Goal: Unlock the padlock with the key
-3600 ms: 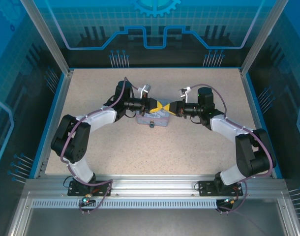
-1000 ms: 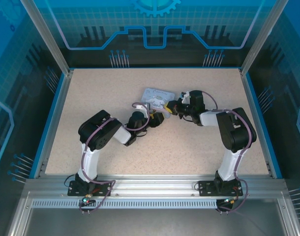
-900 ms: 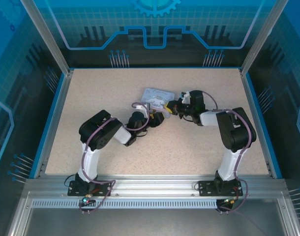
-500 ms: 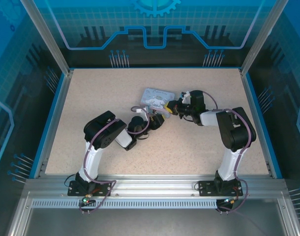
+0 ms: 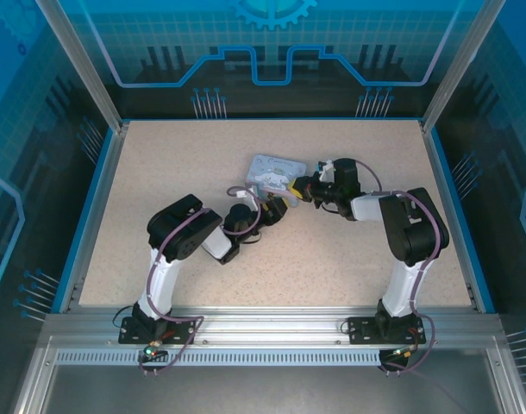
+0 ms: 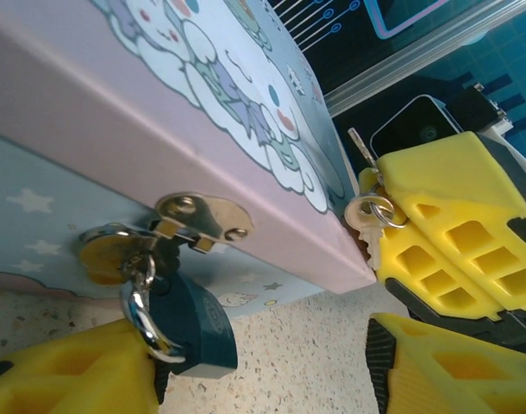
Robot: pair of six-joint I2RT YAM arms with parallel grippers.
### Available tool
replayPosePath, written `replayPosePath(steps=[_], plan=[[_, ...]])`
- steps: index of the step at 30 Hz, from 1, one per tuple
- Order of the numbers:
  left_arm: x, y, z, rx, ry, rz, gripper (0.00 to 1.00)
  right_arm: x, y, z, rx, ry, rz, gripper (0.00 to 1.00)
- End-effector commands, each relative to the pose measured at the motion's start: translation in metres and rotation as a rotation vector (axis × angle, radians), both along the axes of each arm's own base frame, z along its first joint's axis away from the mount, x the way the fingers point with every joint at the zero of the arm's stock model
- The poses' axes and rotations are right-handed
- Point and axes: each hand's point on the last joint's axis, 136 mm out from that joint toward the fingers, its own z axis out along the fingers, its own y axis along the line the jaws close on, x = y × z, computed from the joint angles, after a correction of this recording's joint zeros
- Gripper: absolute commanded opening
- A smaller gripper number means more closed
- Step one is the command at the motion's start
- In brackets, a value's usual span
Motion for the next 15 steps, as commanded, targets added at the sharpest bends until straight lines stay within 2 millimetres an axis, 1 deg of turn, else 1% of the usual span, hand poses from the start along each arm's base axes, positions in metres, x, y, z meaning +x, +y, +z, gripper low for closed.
replayPosePath(steps=[1,2,6,9,15], plan=[[-0.005,0.022,-0.039,0.085,0.117,0.052,0.57,-0.013,-0.019,-0.051,-0.079,0.174,-0.061,0.0],[-0.005,0.024,-0.041,0.085,0.131,0.057,0.55,-0.013,-0.019,-0.051,-0.079,0.175,-0.062,0.0],[-0.004,0.027,-0.043,0.105,0.153,0.067,0.54,-0.013,-0.019,-0.05,-0.08,0.174,-0.064,0.0],[-0.004,0.026,-0.044,0.126,0.159,0.06,0.53,-0.013,-0.019,-0.052,-0.083,0.177,-0.064,0.0],[-0.004,0.026,-0.053,0.142,0.187,0.056,0.45,-0.013,-0.02,-0.055,-0.084,0.184,-0.069,0.0]])
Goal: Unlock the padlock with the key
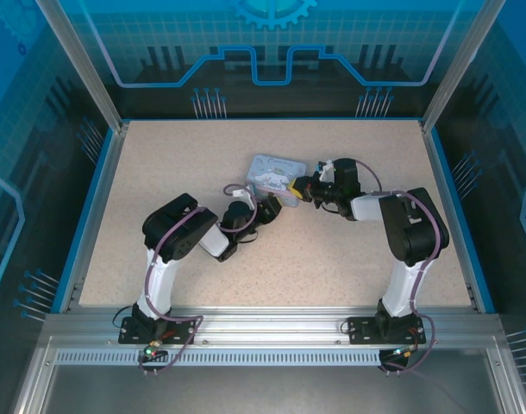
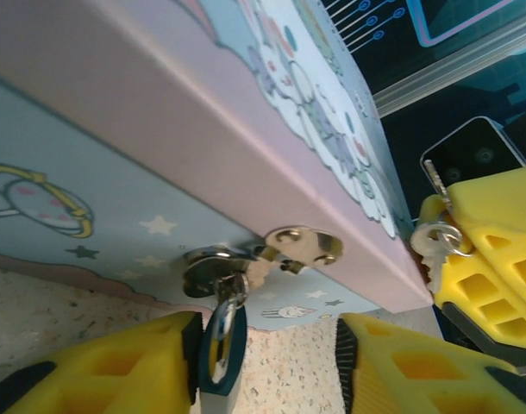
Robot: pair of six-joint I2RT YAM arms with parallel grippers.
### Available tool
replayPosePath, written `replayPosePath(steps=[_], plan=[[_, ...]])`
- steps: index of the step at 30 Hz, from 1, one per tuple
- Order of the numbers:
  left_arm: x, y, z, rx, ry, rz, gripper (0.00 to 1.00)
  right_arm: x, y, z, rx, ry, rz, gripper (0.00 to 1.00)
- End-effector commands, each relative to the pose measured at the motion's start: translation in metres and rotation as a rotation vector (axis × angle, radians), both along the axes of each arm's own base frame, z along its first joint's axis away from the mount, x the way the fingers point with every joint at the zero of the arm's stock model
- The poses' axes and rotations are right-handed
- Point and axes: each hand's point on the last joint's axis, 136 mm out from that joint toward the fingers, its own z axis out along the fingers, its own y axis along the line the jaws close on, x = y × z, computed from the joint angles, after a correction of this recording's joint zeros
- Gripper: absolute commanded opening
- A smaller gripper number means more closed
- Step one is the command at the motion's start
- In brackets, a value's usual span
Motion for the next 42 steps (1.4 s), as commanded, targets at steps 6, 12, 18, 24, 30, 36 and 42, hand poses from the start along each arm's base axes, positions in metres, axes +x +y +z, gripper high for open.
replayPosePath(steps=[6,12,18,24,30,36,42], plan=[[-0.011,0.015,-0.053,0.138,0.167,0.019,0.4,-0.011,-0.019,-0.054,-0.083,0.18,-0.069,0.0],[-0.014,0.021,-0.06,0.226,0.201,0.026,0.4,-0.011,-0.019,-0.053,-0.084,0.181,-0.072,0.0],[-0.018,0.023,-0.068,0.301,0.22,0.027,0.37,-0.01,-0.019,-0.053,-0.082,0.182,-0.075,0.0],[-0.023,0.024,-0.075,0.322,0.23,0.03,0.33,-0.011,-0.019,-0.055,-0.083,0.187,-0.076,0.0],[-0.022,0.024,-0.075,0.33,0.229,0.031,0.26,-0.011,-0.019,-0.057,-0.086,0.188,-0.077,0.0],[-0.018,0.019,-0.072,0.335,0.222,0.015,0.14,-0.011,-0.02,-0.058,-0.087,0.192,-0.079,0.0],[-0.021,0.009,-0.051,0.281,0.25,-0.028,0.0,0.002,-0.014,-0.017,-0.058,0.104,-0.047,0.0]])
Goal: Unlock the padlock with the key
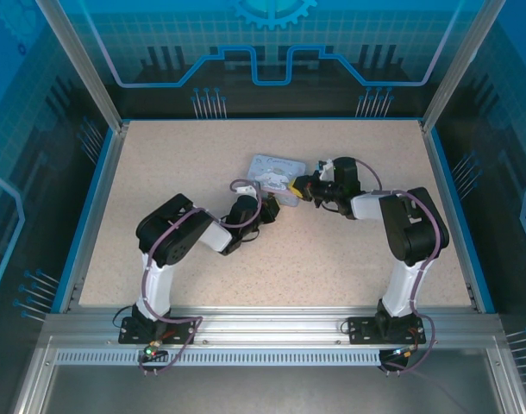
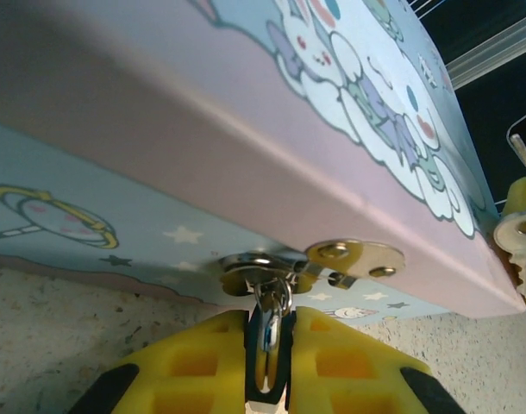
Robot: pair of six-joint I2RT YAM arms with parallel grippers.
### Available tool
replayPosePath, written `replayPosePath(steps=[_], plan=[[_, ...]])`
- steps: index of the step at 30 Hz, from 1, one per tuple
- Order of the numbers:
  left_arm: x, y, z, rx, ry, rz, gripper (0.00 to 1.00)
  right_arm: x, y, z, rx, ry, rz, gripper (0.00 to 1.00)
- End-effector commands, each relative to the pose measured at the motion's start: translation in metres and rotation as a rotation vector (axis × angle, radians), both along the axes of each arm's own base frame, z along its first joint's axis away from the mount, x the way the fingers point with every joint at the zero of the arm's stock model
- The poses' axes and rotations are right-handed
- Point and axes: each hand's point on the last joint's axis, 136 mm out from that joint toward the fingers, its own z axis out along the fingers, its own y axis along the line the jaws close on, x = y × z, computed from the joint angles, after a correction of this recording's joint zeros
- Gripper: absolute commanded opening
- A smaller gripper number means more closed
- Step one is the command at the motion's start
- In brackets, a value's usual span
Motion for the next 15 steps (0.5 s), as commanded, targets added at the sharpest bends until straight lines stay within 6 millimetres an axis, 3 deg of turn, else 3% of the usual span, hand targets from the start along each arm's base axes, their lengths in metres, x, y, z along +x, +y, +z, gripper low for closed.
replayPosePath(steps=[1,5,9,15], plan=[[-0.026,0.006,-0.034,0.063,0.208,-0.036,0.0,-0.003,-0.014,-0.005,-0.054,0.053,-0.031,0.0],[-0.028,-0.002,-0.012,-0.085,0.281,-0.068,0.0,-0.023,-0.02,0.039,-0.057,-0.056,0.009,0.0],[-0.028,-0.001,0.005,-0.224,0.331,-0.066,0.0,-0.059,-0.026,0.046,-0.032,-0.075,0.033,0.0],[-0.023,0.003,0.031,-0.418,0.365,-0.064,0.0,-0.101,-0.024,0.034,0.014,-0.064,0.049,0.0]])
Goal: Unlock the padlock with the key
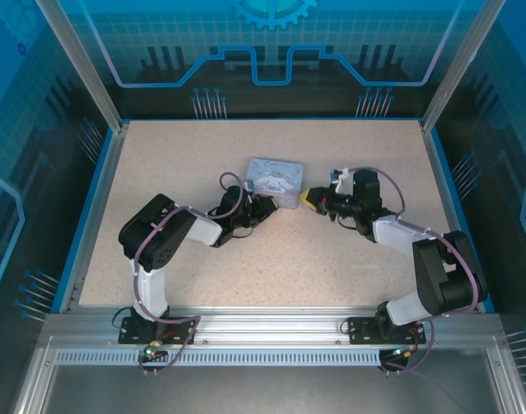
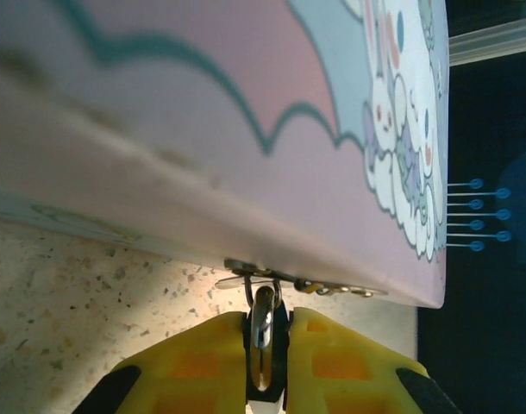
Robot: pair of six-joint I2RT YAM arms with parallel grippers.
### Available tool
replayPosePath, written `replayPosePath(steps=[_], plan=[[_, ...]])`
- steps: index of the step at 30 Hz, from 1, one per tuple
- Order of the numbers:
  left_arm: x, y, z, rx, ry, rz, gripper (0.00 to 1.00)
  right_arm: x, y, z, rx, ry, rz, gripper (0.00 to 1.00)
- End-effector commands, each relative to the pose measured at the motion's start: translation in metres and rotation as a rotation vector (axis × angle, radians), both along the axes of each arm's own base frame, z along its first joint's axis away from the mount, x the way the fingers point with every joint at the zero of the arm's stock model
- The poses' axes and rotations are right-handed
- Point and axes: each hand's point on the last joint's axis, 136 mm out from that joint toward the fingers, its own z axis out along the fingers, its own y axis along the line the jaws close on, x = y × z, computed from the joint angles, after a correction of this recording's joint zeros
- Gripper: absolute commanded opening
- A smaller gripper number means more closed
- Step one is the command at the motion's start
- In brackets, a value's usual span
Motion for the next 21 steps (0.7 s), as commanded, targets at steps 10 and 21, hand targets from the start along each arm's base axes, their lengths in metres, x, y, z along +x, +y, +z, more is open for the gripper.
replayPosePath(steps=[10,21], plan=[[-0.007,0.002,0.047,-0.388,0.067,0.05,0.0,-0.02,0.038,-0.019,0.096,0.063,-0.005,0.0],[-0.011,0.006,0.068,-0.424,0.049,0.058,0.0,-0.014,0.046,-0.046,0.113,0.161,-0.157,0.0]])
